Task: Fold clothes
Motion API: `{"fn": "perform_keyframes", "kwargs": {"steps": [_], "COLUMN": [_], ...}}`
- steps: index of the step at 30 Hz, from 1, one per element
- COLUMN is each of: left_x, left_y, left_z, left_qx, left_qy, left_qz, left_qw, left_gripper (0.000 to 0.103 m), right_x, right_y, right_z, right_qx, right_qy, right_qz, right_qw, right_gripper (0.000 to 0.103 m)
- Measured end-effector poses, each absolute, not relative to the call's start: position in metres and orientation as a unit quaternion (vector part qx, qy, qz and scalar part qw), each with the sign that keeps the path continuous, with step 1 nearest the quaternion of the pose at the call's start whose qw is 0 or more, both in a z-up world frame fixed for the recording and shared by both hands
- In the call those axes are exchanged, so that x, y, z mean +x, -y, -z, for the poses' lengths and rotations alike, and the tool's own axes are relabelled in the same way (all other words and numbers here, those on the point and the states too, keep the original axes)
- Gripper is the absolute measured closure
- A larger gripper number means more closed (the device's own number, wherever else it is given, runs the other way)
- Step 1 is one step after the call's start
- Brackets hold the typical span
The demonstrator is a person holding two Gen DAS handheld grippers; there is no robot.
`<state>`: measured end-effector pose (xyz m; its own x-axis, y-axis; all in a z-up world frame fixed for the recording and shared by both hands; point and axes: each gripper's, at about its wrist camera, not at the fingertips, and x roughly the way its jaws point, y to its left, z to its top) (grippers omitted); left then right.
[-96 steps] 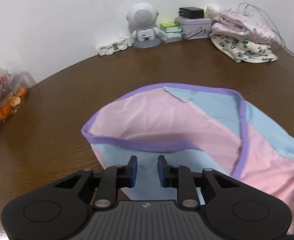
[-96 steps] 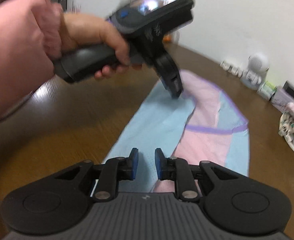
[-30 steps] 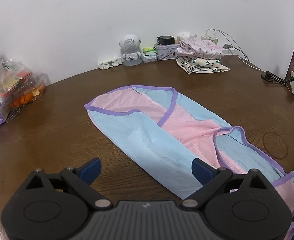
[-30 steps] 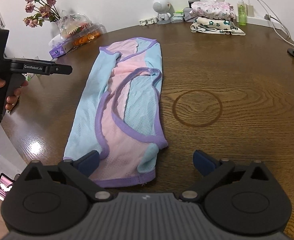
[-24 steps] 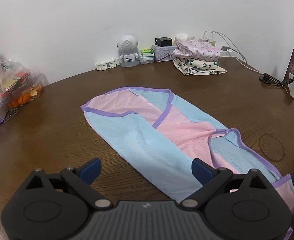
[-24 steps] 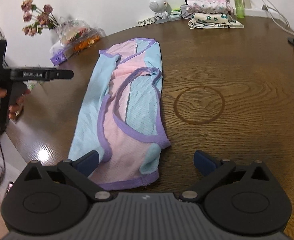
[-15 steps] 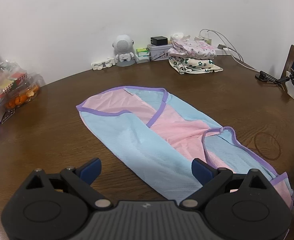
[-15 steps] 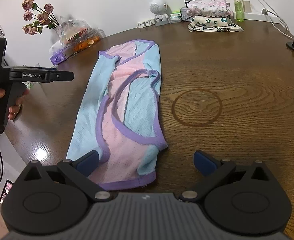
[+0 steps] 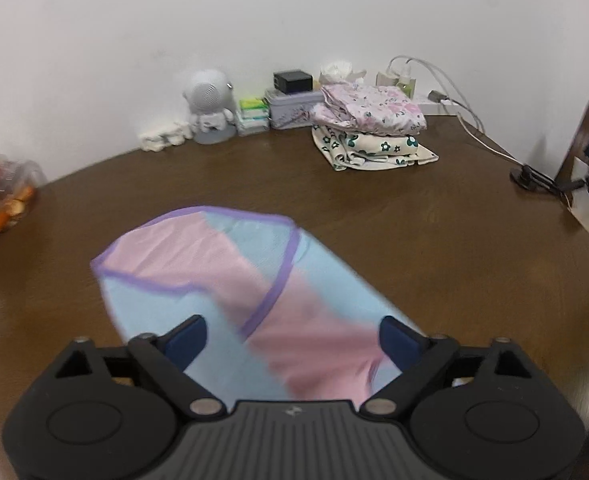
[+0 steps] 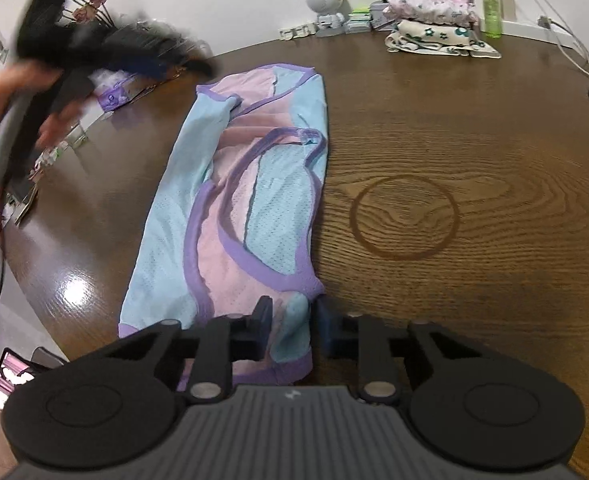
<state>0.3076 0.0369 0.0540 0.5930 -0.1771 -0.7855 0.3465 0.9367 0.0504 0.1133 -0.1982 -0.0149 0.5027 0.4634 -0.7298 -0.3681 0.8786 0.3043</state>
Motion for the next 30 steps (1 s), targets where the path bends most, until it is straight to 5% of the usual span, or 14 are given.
{"fn": "perform_keyframes", "kwargs": {"steps": [4, 16, 20, 30], "left_x": [0.361, 0.429, 0.431, 0.423], "left_y": [0.012, 0.060, 0.062, 0.046], "left_z": [-0.037, 0.016, 0.016, 0.013], "left_qx": [0.132, 0.148, 0.145, 0.088], "left_qy": [-0.461, -0.517, -0.523, -0.509], "left_qz": [0.115, 0.024, 0.008, 0.015], "left_qw": [0.870, 0.843, 0.840, 0.856], "left_gripper": [0.038, 0.058, 0.092, 0.103], "right_x": [0.116, 0.122, 0.124, 0.124], "right_y": [0.198, 0.199, 0.199, 0.203], "right_z": [0.015, 0.016, 0.016, 0.018], "right_qx": [0.042, -0.013, -0.031, -0.037], "right_qy": [-0.434, -0.418, -0.412, -0.407], "right_qz": [-0.256, -0.323, -0.343, -0.354], "right_qw": [0.863, 0.849, 0.843, 0.841], "right_gripper": [0.080, 0.080, 0.081, 0.100]}}
